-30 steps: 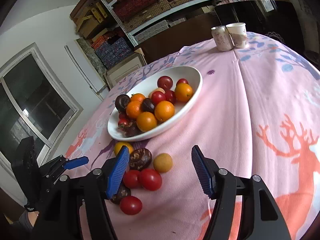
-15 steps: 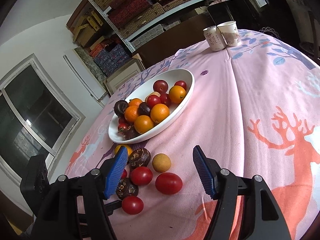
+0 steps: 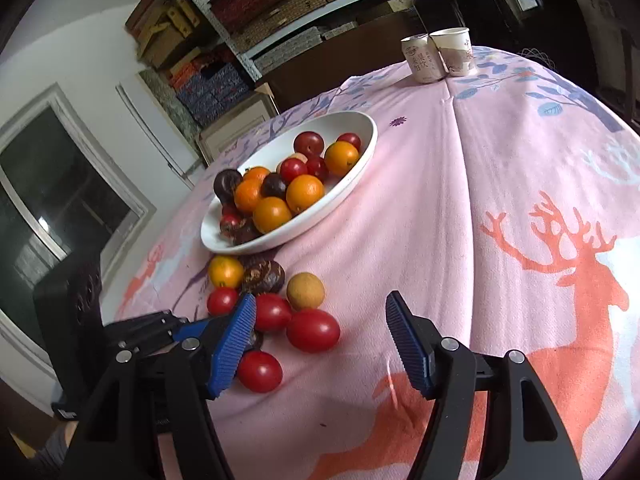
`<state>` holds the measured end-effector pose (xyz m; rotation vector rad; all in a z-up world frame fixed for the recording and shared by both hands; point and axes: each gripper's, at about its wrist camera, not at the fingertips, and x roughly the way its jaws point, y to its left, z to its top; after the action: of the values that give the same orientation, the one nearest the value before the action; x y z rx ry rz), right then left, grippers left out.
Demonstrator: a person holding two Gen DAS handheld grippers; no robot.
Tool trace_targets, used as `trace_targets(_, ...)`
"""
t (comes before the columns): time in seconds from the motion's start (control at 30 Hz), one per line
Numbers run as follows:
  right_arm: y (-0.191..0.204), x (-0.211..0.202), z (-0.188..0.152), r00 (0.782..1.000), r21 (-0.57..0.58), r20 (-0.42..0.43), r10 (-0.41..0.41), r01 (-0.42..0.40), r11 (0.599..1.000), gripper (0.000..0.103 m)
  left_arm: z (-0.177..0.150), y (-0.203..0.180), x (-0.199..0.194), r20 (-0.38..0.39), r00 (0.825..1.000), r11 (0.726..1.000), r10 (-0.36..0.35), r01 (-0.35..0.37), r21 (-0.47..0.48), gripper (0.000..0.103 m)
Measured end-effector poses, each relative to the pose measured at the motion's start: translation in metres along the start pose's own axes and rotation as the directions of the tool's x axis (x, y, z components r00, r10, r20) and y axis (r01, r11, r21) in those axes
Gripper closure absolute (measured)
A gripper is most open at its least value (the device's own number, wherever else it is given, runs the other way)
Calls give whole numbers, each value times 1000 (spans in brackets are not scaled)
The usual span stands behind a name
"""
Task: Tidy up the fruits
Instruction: 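Grasp a dark purple tomato with the left gripper while the right gripper grasps a red tomato, then lower both tomatoes onto the plate and open both grippers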
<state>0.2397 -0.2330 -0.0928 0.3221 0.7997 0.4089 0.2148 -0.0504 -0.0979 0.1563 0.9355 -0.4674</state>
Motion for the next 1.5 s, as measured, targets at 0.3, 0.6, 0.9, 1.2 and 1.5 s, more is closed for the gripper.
trace_targets(0.3,22,25,-8,985,-150,-119,-125,107,983,42,-22,22,-44,169,984,994,59,-43,-98,61)
trace_targets(0.6,28,34,-6,979,-183,-135,-151,125,975,66,-24,23,-45,151,986,993,68,-53,-106,61)
trace_targets(0.9,25,35,-4,984,-152,-138,-110,89,984,70,-23,27,-43,140,988,991,67,-50,-126,61)
trace_targets(1.2,20,11,-2,999,-102,-44,-8,4,995,70,-26,33,-50,177,983,988,42,-14,-155,61)
trace_targets(1.5,21,2,39,997,-62,5,77,-76,995,70,-1,53,-72,237,971,986,23,17,-164,61)
